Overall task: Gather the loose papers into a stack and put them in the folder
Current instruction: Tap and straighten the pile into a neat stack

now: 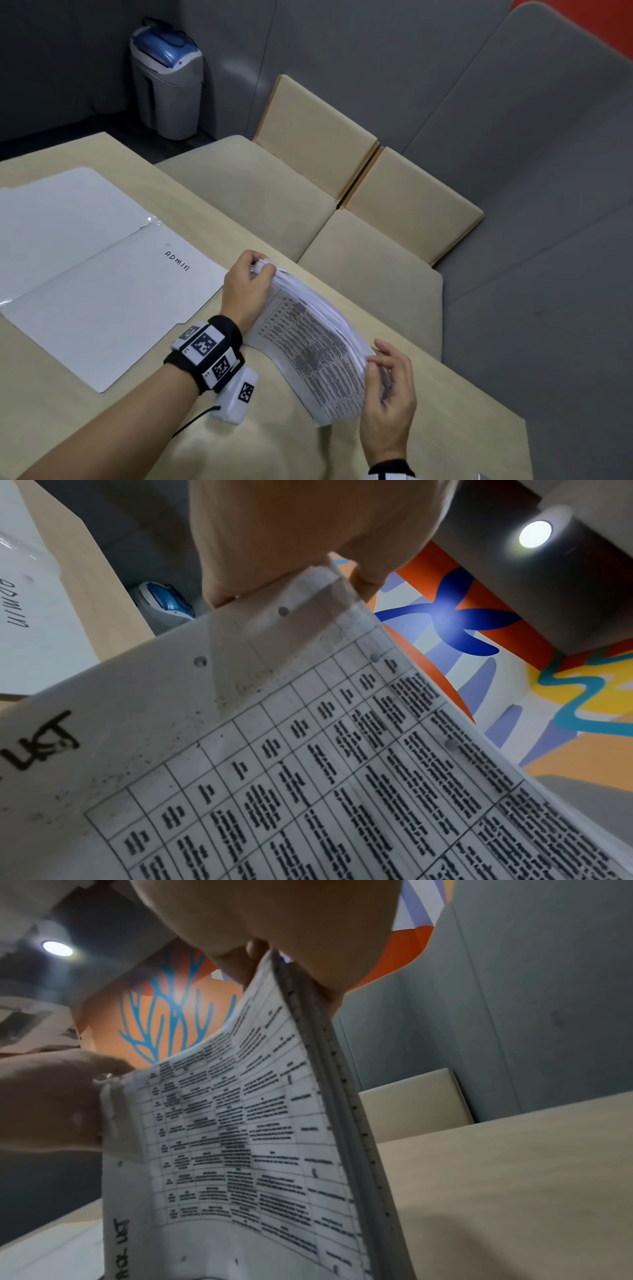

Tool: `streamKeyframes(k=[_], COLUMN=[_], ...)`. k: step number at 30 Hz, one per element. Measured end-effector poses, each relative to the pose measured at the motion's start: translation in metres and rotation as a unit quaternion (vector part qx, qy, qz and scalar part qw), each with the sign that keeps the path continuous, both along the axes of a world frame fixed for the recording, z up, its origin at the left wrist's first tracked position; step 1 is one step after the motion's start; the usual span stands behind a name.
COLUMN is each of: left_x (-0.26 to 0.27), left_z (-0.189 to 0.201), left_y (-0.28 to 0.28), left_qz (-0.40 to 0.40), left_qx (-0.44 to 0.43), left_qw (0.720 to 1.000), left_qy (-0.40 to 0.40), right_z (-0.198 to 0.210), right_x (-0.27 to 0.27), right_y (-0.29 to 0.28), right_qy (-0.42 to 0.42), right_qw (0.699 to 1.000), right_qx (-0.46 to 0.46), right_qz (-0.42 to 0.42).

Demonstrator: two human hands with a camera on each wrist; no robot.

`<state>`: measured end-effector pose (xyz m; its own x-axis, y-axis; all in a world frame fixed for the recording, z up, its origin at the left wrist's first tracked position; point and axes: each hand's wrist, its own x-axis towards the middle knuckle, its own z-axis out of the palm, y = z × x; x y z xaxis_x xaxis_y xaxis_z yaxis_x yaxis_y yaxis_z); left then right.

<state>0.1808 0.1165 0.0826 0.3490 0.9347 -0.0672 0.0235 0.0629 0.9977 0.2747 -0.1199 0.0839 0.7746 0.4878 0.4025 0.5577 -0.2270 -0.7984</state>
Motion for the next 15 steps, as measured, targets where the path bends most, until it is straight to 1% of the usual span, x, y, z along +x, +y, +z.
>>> streamKeyframes(k=[2, 4, 6, 8, 10, 12, 14, 15], left_x=[0.001, 0.002, 0.002, 0.003, 0.002, 0.001, 0.0, 0.0], left_z=[-0.002, -0.002, 0.001, 0.001, -0.001, -0.004, -0.007, -0.008], left_y=[0.001, 0.001, 0.001, 0.001, 0.003, 0.004, 0.006, 0.007], left_qz=[0.004, 0.013, 0.026, 0.037, 0.033, 0.02, 0.013, 0.013], left_qx=[-0.004, 0.002, 0.011, 0.002, -0.001, -0.005, -0.016, -0.018], left_qw=[1.0, 1.0, 0.999, 0.999, 0.999, 1.0, 1.0, 1.0], left_qy=[0.008, 0.02, 0.033, 0.029, 0.021, 0.021, 0.014, 0.009], right_z=[-0.003, -0.003, 0.001, 0.0, -0.004, -0.008, -0.015, -0.02], right_x=[-0.001, -0.002, -0.006, -0.006, -0.005, -0.003, 0.0, 0.001], right_y=[-0.002, -0.004, -0.003, -0.003, -0.005, -0.008, -0.012, -0.014], right_qy=[0.001, 0.012, 0.039, 0.081, 0.12, 0.154, 0.183, 0.186], right_qw=[0.999, 0.999, 0.999, 0.996, 0.991, 0.987, 0.981, 0.978], right_qx=[-0.039, -0.042, -0.029, -0.041, -0.059, -0.046, -0.05, -0.073], right_qz=[0.004, 0.001, -0.003, -0.004, 0.004, 0.012, 0.036, 0.051])
